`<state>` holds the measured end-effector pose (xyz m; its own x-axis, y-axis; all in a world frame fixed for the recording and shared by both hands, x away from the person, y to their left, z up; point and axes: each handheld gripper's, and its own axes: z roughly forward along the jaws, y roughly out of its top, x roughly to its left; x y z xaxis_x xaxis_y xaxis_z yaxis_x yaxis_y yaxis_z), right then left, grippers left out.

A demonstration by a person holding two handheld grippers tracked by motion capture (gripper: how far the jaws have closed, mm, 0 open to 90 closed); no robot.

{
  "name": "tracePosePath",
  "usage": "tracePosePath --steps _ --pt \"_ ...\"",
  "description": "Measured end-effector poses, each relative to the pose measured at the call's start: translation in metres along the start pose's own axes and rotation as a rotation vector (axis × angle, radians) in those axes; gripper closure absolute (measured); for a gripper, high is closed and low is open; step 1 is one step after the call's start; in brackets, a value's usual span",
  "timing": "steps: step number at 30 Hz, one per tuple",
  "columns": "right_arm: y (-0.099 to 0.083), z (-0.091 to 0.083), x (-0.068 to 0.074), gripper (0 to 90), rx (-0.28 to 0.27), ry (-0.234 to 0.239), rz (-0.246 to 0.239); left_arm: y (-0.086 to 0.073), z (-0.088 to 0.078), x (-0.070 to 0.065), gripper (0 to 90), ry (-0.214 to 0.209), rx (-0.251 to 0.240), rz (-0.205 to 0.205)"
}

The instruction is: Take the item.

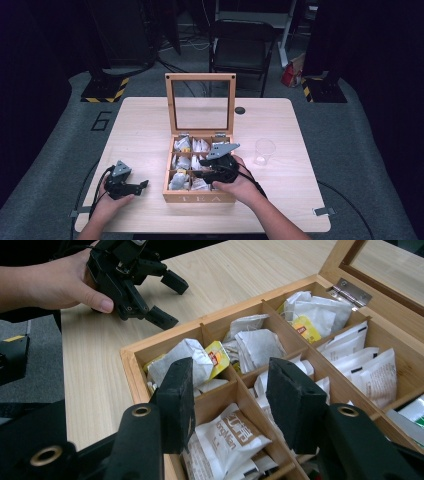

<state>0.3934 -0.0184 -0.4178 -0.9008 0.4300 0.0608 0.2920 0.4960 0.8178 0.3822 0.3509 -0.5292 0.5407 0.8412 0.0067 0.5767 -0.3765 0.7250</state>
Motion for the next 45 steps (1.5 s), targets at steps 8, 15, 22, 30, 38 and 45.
tracePosePath --steps 8,15,22,30,38,45 --pt "0.008 0.01 0.003 53.7 -0.001 0.018 -0.007 0.0 0.0 0.0 11.7 0.0 -0.006 0.001" --pt "0.012 0.019 0.005 53.6 0.005 0.026 -0.012 0.0 0.001 0.0 11.8 0.0 -0.007 -0.005" --pt "0.015 0.026 0.006 50.7 0.011 0.028 -0.017 0.0 0.001 0.0 11.8 0.001 -0.006 0.001" --pt "0.017 0.036 0.008 50.1 0.029 0.045 -0.012 0.0 0.0 0.0 11.8 -0.002 -0.002 -0.001" --pt "0.018 0.045 0.009 56.0 0.053 0.07 -0.014 0.0 0.001 0.0 11.8 -0.002 -0.008 -0.004" --pt "0.017 0.052 0.008 59.5 0.068 0.078 -0.011 0.0 0.001 0.0 11.7 -0.002 -0.008 -0.003"
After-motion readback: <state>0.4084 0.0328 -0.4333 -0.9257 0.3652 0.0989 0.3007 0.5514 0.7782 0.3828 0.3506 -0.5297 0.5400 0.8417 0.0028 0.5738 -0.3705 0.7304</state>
